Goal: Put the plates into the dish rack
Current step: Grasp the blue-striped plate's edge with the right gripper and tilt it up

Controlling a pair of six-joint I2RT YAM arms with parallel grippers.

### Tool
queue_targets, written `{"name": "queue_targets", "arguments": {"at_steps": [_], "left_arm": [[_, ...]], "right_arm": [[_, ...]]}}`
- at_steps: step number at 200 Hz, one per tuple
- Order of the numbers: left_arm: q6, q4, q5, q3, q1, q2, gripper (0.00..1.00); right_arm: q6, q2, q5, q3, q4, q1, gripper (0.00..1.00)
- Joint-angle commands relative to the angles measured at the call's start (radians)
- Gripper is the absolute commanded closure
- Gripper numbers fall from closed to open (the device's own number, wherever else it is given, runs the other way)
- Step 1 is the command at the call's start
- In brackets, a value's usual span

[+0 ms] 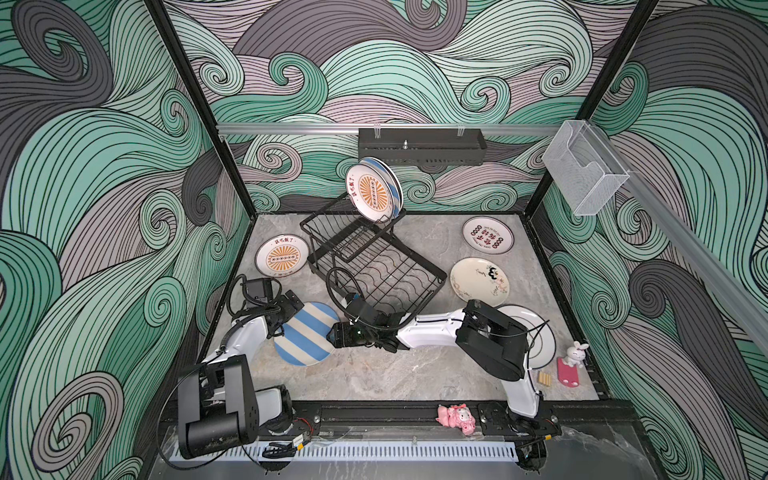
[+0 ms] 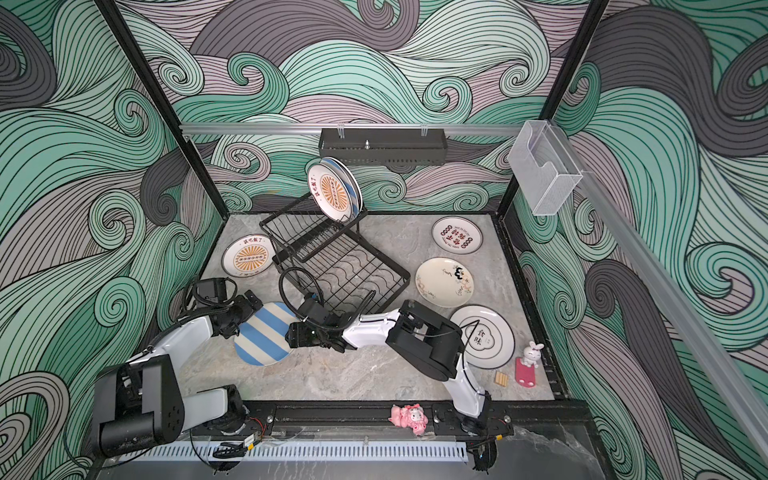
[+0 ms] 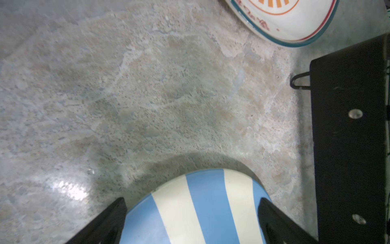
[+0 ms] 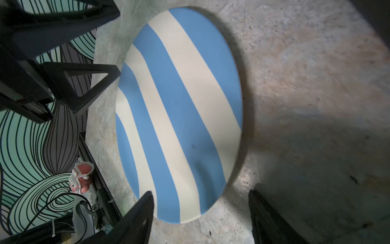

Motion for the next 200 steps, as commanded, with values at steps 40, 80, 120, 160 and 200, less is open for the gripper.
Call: {"name": "queue_targets", "arguments": {"at_steps": [40, 80, 120, 160, 200], "left_arm": [[-0.022, 0.059, 0.129, -0.06, 0.011, 0.042, 0.01], [-0.018, 0.07, 0.144, -0.079, 0.015, 0.045, 0.01], [-0.016, 0.074, 0.158, -0.082, 0.018, 0.045, 0.01], [-0.019, 0.077, 0.165, -0.084, 0.02, 0.039, 0.02], [-0.028, 0.046, 0.177, -0.074, 0.02, -0.009, 0.01]], "right_arm": [[0.103, 0.062, -0.06, -0.018, 0.093, -0.022, 0.29], [0.156, 0.032, -0.076, -0.102, 0.286, -0.035, 0.45], [0.24, 0.01, -0.097, -0.155, 0.471, -0.052, 0.63], [0.223, -0.029, -0.072, -0.156, 0.438, -0.052, 0.72], [0.182, -0.045, -0.042, -0.145, 0.337, -0.053, 0.8]]}}
